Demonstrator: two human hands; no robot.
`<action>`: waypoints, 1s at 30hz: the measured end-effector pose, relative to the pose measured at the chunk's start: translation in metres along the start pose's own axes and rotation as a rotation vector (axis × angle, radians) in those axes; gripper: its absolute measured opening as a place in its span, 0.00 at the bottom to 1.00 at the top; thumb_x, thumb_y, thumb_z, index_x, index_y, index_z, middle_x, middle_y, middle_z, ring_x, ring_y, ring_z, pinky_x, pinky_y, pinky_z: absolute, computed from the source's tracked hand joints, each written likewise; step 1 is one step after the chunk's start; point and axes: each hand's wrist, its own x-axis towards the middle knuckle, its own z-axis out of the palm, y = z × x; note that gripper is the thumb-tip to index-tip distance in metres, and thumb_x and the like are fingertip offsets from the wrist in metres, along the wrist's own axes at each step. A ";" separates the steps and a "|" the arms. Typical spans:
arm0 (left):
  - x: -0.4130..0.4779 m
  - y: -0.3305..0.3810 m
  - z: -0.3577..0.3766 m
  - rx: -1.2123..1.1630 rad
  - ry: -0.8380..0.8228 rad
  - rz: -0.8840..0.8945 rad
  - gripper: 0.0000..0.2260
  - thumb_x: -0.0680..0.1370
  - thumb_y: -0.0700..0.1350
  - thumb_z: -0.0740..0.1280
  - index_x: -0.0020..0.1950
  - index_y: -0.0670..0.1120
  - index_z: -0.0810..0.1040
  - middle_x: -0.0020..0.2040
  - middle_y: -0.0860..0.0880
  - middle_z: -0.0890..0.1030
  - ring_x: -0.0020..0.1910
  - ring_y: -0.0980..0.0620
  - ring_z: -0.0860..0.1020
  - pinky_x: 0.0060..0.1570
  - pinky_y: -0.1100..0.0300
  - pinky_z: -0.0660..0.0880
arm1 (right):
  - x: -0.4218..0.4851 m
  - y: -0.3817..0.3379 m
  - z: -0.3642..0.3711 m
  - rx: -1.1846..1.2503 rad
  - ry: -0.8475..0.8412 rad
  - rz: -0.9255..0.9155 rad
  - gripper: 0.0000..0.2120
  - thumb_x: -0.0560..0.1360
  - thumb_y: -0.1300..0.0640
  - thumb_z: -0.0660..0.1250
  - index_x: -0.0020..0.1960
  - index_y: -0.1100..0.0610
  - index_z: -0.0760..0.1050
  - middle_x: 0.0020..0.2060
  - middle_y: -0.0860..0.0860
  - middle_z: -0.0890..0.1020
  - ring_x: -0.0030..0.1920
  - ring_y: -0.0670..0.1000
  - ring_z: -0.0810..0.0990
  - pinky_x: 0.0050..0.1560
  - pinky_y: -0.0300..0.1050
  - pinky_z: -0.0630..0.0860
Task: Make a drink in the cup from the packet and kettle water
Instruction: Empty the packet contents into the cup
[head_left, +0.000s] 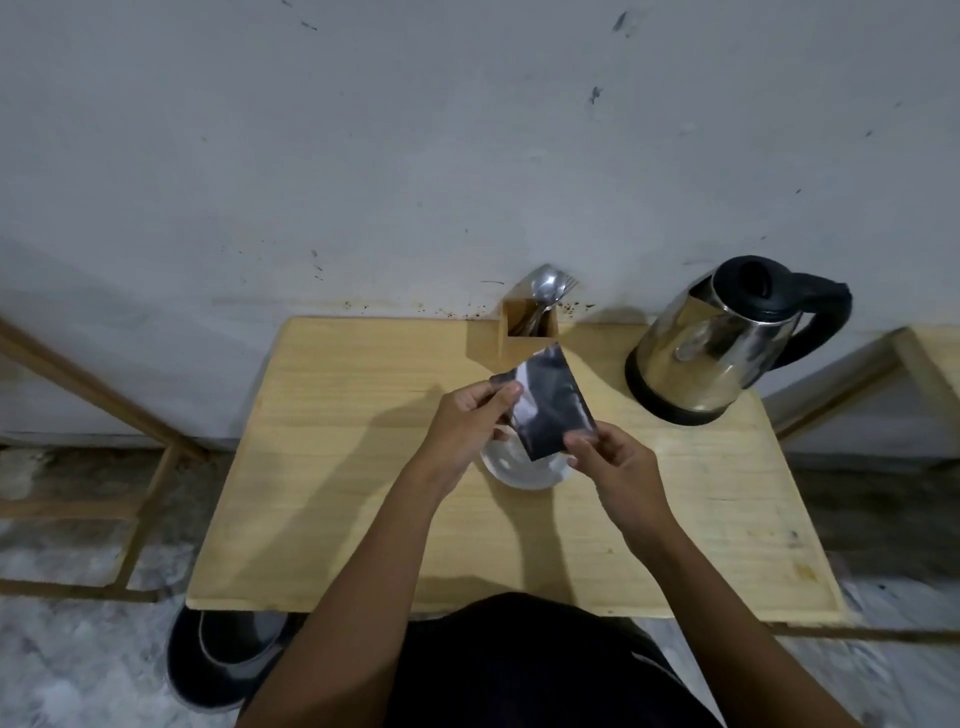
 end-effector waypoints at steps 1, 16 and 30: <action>0.000 -0.003 0.003 0.006 -0.015 -0.011 0.07 0.77 0.49 0.68 0.47 0.47 0.84 0.37 0.50 0.83 0.37 0.53 0.79 0.39 0.61 0.76 | -0.002 0.002 -0.003 0.020 0.027 -0.003 0.06 0.77 0.59 0.69 0.53 0.56 0.81 0.44 0.52 0.86 0.47 0.48 0.84 0.49 0.43 0.80; 0.021 -0.077 -0.015 0.737 0.088 0.113 0.17 0.78 0.47 0.65 0.67 0.48 0.74 0.62 0.49 0.79 0.46 0.48 0.78 0.51 0.52 0.76 | 0.011 0.010 -0.036 -0.534 0.173 -0.187 0.06 0.81 0.57 0.61 0.50 0.55 0.77 0.45 0.51 0.80 0.46 0.46 0.78 0.43 0.39 0.76; 0.037 -0.080 -0.019 0.674 0.047 0.193 0.14 0.77 0.34 0.63 0.59 0.44 0.81 0.47 0.50 0.79 0.43 0.59 0.75 0.44 0.67 0.70 | 0.054 -0.015 -0.027 -0.824 0.062 -0.436 0.06 0.76 0.58 0.69 0.52 0.50 0.80 0.42 0.42 0.80 0.41 0.43 0.76 0.44 0.46 0.77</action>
